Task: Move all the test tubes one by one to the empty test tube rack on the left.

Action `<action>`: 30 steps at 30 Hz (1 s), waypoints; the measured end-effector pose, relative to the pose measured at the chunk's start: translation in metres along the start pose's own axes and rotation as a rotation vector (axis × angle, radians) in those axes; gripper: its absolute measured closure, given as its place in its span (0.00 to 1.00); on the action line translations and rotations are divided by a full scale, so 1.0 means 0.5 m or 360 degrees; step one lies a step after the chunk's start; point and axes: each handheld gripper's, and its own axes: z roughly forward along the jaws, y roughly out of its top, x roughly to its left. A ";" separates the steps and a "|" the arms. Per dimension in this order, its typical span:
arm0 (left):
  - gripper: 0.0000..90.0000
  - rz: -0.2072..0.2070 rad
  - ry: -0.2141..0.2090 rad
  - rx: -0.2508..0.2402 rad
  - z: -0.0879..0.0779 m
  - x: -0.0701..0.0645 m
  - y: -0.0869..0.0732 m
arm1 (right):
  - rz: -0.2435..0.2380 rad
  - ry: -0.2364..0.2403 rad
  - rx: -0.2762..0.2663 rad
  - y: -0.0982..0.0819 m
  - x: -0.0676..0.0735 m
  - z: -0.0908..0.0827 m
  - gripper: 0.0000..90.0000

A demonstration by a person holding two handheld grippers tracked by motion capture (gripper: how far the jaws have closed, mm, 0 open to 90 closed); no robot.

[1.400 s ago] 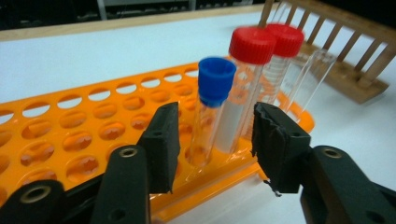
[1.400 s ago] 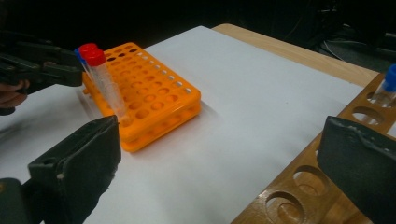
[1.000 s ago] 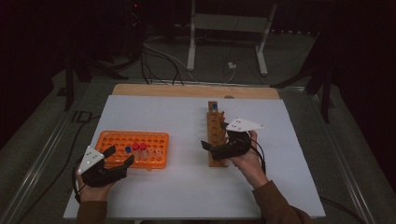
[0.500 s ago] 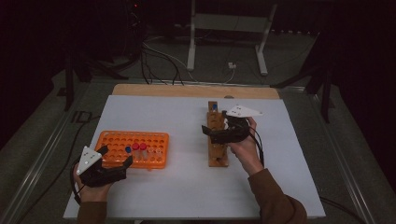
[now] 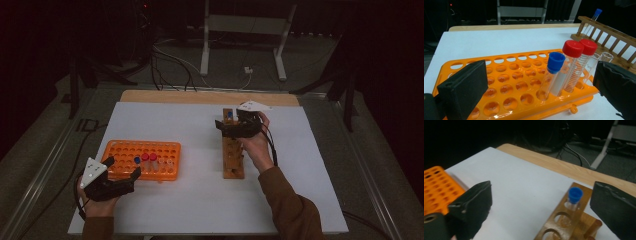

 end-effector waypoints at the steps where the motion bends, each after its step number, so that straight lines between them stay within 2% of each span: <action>1: 0.00 -0.0002 -0.0002 0.0000 0.000 0.000 0.000 | 0.0016 -0.0015 0.0008 -0.001 -0.007 0.006 0.09; 5: 0.00 -0.0002 -0.0005 0.0004 0.000 0.001 -0.001 | 0.0050 -0.0080 0.0060 -0.009 -0.030 0.028 0.22; 7: 0.00 0.0000 -0.0007 0.0009 0.000 0.001 -0.001 | 0.0055 -0.0096 0.0099 -0.015 -0.040 0.037 0.42; 10: 0.00 -0.0003 -0.0008 0.0008 0.001 0.000 -0.001 | 0.0076 -0.0102 0.0111 -0.023 -0.050 0.051 0.56; 15: 0.00 -0.0001 -0.0007 0.0011 0.000 0.002 -0.002 | 0.0075 -0.0139 0.0131 -0.029 -0.052 0.073 0.74; 18: 0.00 -0.0006 -0.0008 0.0005 -0.001 0.003 -0.002 | 0.0038 -0.0192 0.0137 -0.027 -0.050 0.081 0.80; 23: 0.00 -0.0010 -0.0006 -0.0001 -0.003 0.004 -0.002 | 0.0018 -0.0247 0.0151 -0.025 -0.052 0.093 0.80; 30: 0.00 -0.0009 -0.0008 0.0001 -0.002 0.004 -0.002 | 0.0025 -0.0275 0.0160 -0.030 -0.053 0.097 0.85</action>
